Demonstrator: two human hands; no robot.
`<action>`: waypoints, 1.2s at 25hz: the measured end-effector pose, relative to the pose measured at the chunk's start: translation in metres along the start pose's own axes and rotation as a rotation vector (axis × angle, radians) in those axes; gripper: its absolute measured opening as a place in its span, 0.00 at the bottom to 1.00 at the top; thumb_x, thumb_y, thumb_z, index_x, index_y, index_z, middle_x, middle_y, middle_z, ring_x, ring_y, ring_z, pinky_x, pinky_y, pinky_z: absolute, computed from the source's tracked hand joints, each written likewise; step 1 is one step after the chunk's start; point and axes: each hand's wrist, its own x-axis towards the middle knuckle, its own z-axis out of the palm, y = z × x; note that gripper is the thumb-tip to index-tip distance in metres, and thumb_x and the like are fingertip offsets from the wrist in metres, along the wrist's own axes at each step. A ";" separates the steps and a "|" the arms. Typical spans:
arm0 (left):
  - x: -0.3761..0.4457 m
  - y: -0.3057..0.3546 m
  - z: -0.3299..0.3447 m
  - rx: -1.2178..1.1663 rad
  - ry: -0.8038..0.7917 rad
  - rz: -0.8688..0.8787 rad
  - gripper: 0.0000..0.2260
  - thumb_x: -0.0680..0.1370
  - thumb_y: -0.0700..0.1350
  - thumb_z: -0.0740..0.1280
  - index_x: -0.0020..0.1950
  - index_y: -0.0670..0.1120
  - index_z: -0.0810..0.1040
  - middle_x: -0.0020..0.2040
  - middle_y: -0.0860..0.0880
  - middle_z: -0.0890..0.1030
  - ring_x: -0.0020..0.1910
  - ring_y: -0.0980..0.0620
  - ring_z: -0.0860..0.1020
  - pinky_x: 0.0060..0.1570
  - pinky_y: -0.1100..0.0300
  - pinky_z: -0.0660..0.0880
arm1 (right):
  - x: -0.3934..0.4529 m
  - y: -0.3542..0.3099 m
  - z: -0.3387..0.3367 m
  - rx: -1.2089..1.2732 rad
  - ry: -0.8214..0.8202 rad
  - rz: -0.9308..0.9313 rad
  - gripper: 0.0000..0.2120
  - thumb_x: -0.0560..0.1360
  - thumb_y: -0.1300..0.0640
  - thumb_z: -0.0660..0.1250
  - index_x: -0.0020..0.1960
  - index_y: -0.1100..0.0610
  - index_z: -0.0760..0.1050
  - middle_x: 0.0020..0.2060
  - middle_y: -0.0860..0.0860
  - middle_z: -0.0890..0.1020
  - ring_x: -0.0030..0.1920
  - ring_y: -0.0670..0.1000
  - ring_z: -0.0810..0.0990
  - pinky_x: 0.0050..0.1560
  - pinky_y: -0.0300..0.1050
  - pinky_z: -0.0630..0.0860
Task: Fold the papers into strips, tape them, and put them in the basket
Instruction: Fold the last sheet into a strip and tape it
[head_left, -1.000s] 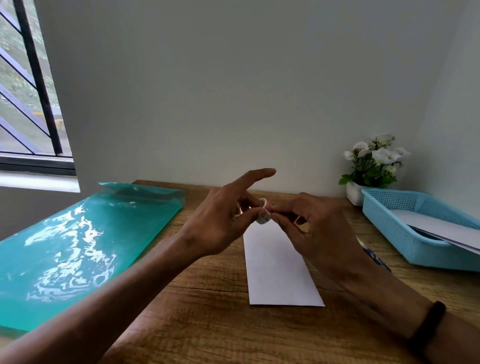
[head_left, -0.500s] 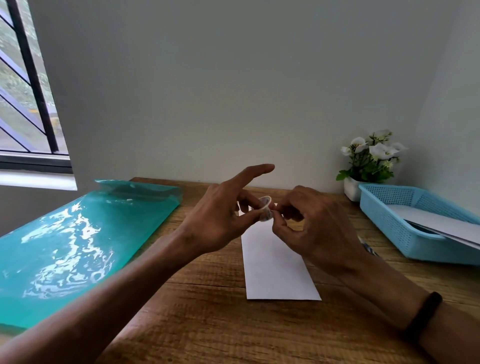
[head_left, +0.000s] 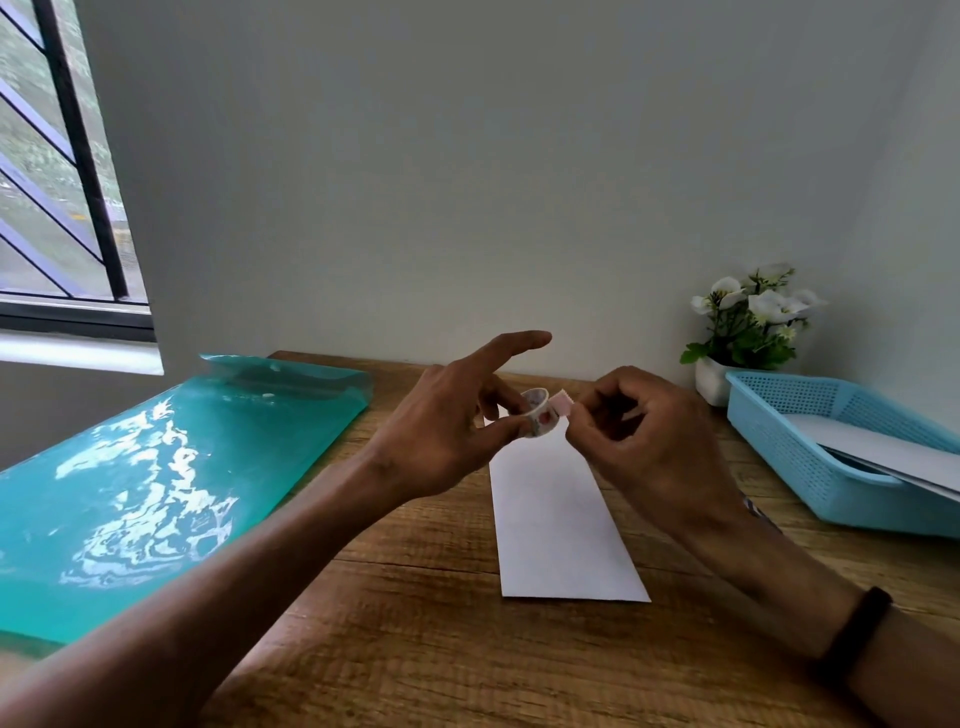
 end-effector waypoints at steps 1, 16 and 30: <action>0.000 -0.001 0.000 0.004 -0.002 0.006 0.32 0.79 0.51 0.73 0.80 0.58 0.64 0.51 0.57 0.88 0.48 0.60 0.83 0.51 0.64 0.79 | 0.000 -0.001 0.000 0.023 0.008 0.024 0.05 0.75 0.54 0.76 0.46 0.53 0.81 0.38 0.44 0.82 0.37 0.46 0.81 0.37 0.33 0.80; -0.001 -0.044 -0.022 0.387 -0.068 -0.021 0.19 0.80 0.44 0.72 0.70 0.55 0.77 0.57 0.54 0.87 0.53 0.63 0.81 0.53 0.65 0.79 | -0.001 -0.001 -0.006 0.134 0.033 0.173 0.02 0.76 0.55 0.74 0.46 0.53 0.83 0.38 0.44 0.84 0.42 0.43 0.83 0.38 0.31 0.78; 0.002 0.007 0.004 -0.325 -0.007 -0.411 0.12 0.78 0.50 0.74 0.61 0.50 0.84 0.47 0.53 0.88 0.46 0.58 0.85 0.43 0.64 0.82 | -0.001 -0.003 -0.003 -0.409 -0.168 -0.590 0.06 0.75 0.59 0.74 0.51 0.58 0.84 0.48 0.55 0.86 0.47 0.54 0.84 0.46 0.49 0.83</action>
